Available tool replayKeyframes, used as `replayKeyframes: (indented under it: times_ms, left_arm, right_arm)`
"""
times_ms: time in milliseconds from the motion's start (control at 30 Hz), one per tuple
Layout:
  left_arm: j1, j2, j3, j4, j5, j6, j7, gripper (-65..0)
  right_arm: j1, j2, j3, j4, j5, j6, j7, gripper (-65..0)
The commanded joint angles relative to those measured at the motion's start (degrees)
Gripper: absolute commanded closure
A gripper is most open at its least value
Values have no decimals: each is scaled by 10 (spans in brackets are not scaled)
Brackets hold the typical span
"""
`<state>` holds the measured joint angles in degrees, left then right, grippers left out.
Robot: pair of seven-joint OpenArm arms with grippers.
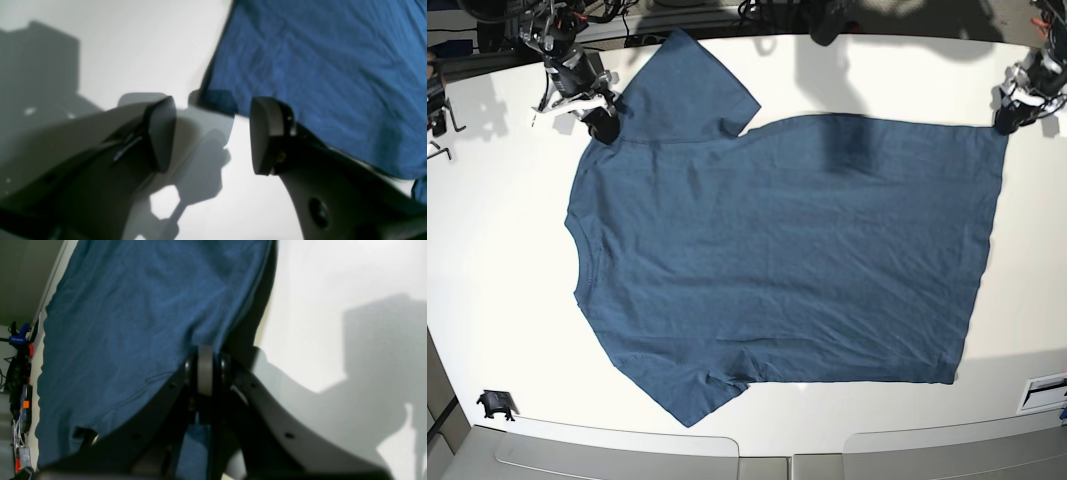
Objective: Fold the T-shirt properly
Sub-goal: 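Move the left gripper to the hem corner and grasp it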
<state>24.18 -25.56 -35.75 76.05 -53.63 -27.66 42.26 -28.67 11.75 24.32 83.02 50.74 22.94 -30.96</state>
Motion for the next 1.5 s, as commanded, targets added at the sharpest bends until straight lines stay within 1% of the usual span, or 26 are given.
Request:
replayKeyframes:
  times_ms: [0, 133, 400, 467, 867, 1200, 1300, 1433, 1467]
  left_arm:
    - [-5, -10, -3, 4, -5, -2, 1, -331]
    - [-20, -10, -3, 4, -5, -2, 4, -331]
    - [-23, -6, -2, 4, 1, -2, -2, -331]
    - [-25, -3, -2, 4, 11, -2, -5, -331]
    - [-26, 21, 1, 4, 10, -2, -10, -331]
    - [-27, 21, 49, 4, 11, -2, -20, -330]
    - [-32, 21, 61, 4, 32, -2, -25, -330]
    - [-40, 20, 62, 4, 41, -2, -35, -314]
    - [-42, 21, 62, 4, 41, -2, -35, -297]
  right_arm:
    - [-7, 1, 0, -2, 2, -12, -15, 0]
    - [-7, 1, 0, -2, 2, -12, -16, 0]
    - [-7, 1, 0, -2, 2, -12, -17, 0]
    - [-7, 1, 0, -2, 2, -13, -17, 0]
    - [-7, 1, 0, -2, 2, -12, -17, 0]
    - [-7, 1, 0, -2, 2, -13, -17, 0]
    - [-7, 1, 0, -2, 2, -12, -17, 0]
    - [-7, 1, 0, -2, 2, -12, -17, 0]
    - [-7, 1, 0, -2, 2, -12, -17, 0]
